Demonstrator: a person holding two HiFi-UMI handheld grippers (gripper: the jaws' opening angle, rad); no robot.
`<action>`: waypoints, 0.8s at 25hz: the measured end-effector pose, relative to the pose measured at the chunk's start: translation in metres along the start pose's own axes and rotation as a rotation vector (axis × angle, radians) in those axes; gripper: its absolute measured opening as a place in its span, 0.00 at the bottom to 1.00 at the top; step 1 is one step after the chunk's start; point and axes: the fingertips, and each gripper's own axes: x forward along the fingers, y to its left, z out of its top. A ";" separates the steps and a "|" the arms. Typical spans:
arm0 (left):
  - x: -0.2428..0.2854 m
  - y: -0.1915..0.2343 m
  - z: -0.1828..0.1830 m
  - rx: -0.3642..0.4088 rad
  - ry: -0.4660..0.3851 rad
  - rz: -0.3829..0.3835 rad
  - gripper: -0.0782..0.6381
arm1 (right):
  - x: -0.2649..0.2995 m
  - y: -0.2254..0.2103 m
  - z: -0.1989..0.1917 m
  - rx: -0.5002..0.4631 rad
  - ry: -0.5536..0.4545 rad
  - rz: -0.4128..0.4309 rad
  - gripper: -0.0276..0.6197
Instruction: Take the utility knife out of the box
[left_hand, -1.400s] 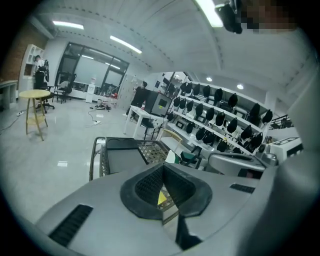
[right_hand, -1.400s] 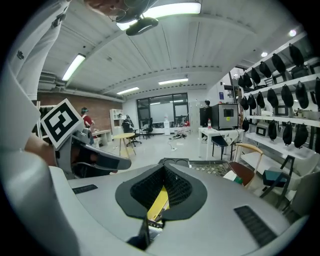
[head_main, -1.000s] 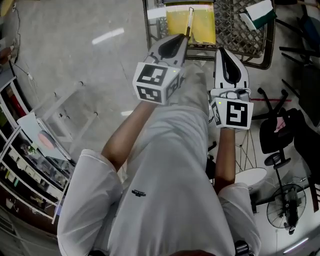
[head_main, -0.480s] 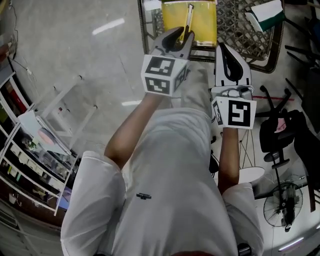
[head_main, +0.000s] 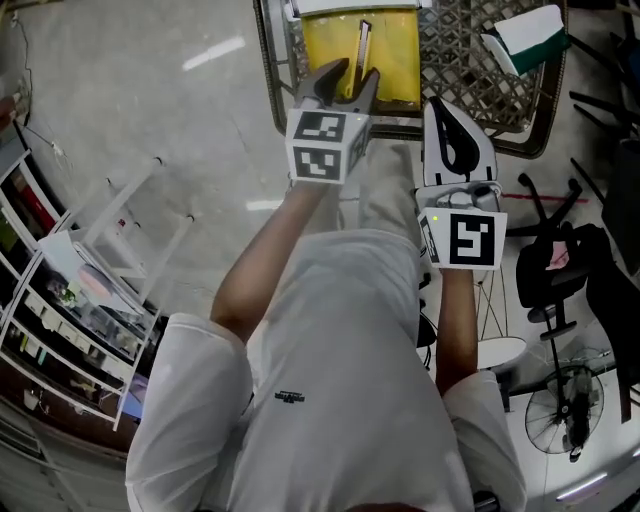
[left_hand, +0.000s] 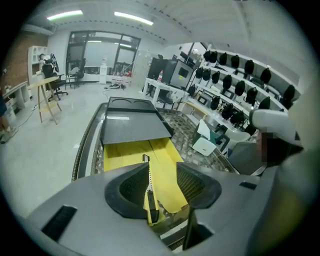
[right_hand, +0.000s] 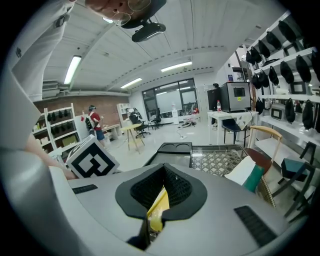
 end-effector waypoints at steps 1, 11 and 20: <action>0.004 0.001 -0.001 -0.002 0.010 0.007 0.34 | 0.002 -0.001 -0.001 -0.002 0.004 0.004 0.04; 0.044 0.012 -0.023 -0.033 0.139 0.061 0.37 | 0.016 -0.010 -0.007 0.006 0.022 0.040 0.04; 0.066 0.026 -0.043 -0.049 0.239 0.149 0.37 | 0.023 -0.018 -0.010 0.022 0.039 0.066 0.04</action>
